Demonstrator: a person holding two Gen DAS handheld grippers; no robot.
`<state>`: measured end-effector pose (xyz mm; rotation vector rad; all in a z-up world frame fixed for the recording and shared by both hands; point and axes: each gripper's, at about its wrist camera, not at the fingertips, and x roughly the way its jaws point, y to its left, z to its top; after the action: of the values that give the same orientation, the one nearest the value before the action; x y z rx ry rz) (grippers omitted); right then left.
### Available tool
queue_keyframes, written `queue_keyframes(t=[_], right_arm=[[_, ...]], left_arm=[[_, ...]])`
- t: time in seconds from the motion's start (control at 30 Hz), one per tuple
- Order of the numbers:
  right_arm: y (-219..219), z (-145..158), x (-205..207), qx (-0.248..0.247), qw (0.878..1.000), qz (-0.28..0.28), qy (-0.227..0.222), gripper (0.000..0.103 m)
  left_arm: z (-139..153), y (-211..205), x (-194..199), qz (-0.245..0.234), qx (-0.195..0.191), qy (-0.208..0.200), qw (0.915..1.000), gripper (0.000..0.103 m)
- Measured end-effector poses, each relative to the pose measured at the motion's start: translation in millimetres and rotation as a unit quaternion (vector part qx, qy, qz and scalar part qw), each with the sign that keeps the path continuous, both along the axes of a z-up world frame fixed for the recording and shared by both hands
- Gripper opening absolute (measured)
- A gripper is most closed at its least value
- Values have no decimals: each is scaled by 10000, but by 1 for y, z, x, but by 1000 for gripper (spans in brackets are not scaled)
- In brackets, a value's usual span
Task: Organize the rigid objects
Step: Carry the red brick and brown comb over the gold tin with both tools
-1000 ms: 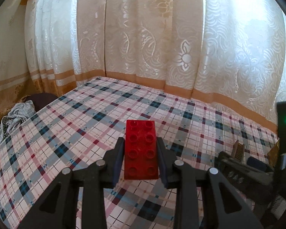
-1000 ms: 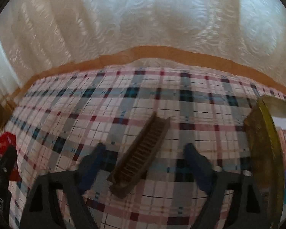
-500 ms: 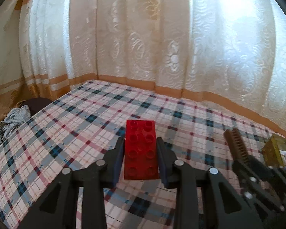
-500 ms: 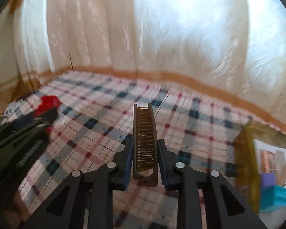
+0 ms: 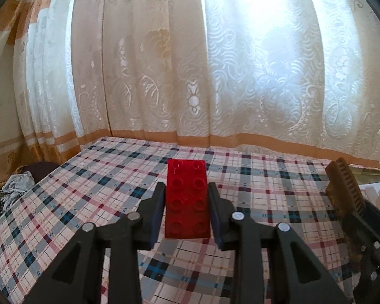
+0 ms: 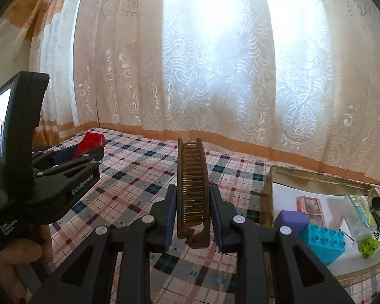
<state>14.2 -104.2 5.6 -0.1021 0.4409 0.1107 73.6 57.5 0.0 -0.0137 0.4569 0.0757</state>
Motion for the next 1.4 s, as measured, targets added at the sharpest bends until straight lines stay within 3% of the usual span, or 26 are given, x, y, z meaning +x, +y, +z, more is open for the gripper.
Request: queue_keyframes(t=[0.33, 0.77, 1.13, 1.4], right_arm=[[-1, 2, -18, -144, 9997, 98, -161, 28], [-29, 10, -31, -52, 9996, 44, -277, 28], [-54, 16, -31, 389, 9990, 50, -223, 28], [-70, 16, -36, 377, 9989, -64, -265, 28]], left_arm=[[3, -18, -11, -252, 15, -103, 9996, 32], [-3, -15, -10, -845, -1087, 34, 9905, 32], [0, -38, -26, -811, -1013, -14, 9915, 32], [3, -68, -34, -1017, -808, -58, 9915, 32]])
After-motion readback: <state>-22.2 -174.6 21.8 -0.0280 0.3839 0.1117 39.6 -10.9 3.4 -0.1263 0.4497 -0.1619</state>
